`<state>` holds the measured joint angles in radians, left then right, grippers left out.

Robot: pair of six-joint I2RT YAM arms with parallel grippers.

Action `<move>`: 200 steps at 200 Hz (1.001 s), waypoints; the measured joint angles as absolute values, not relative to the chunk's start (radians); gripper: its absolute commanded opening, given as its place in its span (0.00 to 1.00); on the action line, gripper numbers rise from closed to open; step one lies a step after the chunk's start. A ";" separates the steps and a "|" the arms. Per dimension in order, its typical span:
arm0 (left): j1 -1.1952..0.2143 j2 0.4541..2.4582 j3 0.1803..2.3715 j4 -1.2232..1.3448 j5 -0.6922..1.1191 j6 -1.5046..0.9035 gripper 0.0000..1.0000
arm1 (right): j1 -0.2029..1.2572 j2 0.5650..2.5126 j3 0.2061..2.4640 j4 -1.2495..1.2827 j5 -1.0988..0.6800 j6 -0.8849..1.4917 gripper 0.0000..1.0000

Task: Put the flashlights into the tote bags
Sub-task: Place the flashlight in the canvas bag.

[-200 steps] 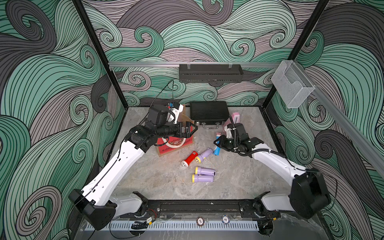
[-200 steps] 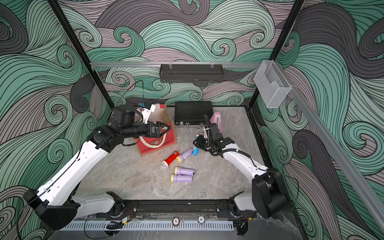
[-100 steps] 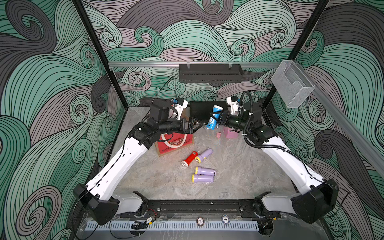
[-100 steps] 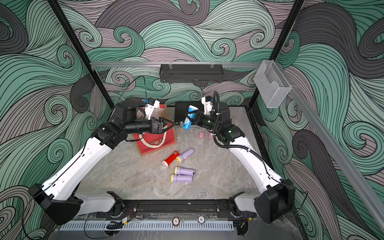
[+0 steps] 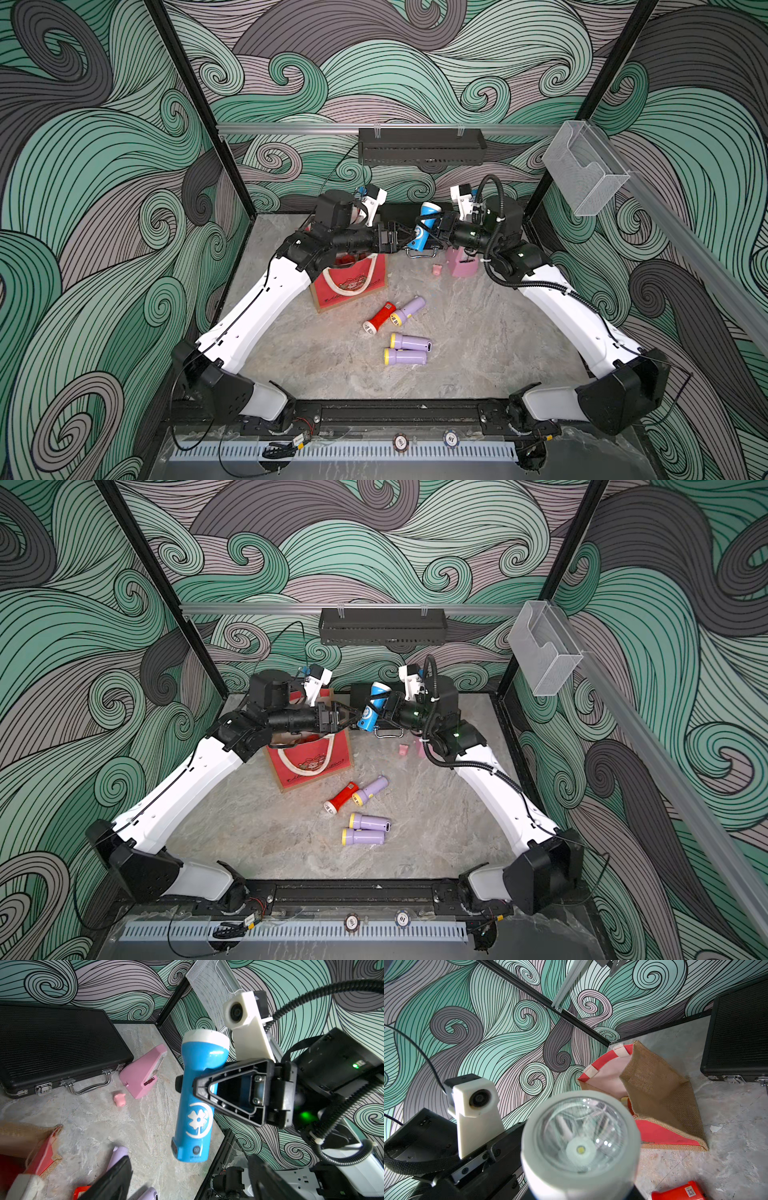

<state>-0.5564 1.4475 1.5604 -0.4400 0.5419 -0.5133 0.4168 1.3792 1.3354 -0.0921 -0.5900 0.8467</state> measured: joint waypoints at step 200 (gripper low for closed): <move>-0.614 1.556 1.576 -0.386 0.564 -0.511 0.52 | 0.428 1.399 1.336 -0.093 -0.609 0.868 0.00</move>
<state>-0.6140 1.5562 1.5764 -0.3859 0.5636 -0.5114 0.4282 1.3994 1.3357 -0.0925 -0.6090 0.8680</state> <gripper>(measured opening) 0.541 0.351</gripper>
